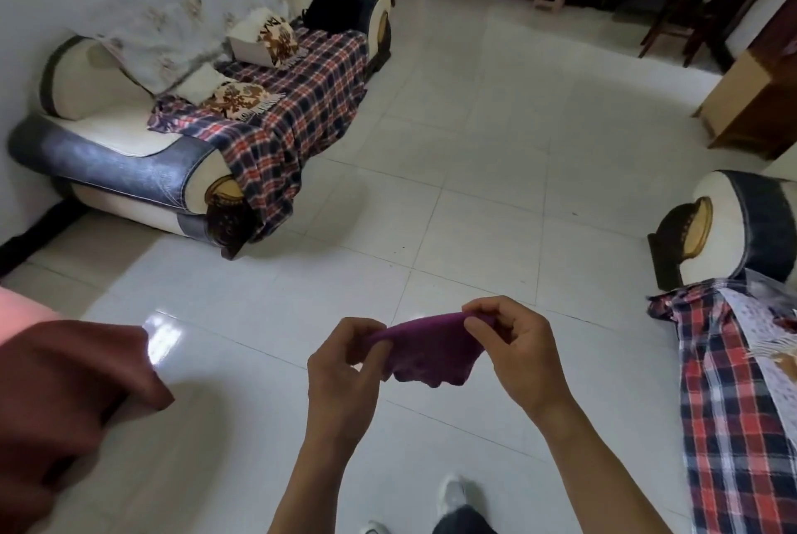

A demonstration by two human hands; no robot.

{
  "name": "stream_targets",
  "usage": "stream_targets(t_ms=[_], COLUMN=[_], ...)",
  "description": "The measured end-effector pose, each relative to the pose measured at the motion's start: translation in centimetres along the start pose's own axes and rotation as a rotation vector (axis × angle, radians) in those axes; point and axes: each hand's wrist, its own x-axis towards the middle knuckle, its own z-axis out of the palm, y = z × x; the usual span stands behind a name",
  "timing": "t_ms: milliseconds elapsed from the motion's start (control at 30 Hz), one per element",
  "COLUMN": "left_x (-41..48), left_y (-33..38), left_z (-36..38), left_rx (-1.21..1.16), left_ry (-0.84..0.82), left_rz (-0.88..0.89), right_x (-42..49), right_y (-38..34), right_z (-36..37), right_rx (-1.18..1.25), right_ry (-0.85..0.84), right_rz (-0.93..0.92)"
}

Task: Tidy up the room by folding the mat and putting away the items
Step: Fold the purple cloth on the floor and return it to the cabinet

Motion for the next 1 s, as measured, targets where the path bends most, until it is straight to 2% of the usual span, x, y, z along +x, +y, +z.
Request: stream_targets(t_ms=[367,600,800,1000], left_x=[12.7,20.3,24.7,29.4], left_y=[0.4,1.1,-1.1,-4.2], left_z=[4.7,7.9,7.2,2.0], left_rx=[0.111,0.115,0.059,0.031], left_ry=[0.021,-0.001,0.063,0.086], left_rz=[-0.102,-0.103,-0.140,-0.174], right_x=[16.2,25.7,29.9,32.7], right_y=[3.0,3.4,3.9,2.9], right_z=[-0.3,-0.7,2.8,10.3], right_rx=[-0.035,-0.035,-0.030,-0.024], right_ry=[-0.183,-0.218,-0.246,-0.276], right_rz=[0.040,0.048,0.085,0.101])
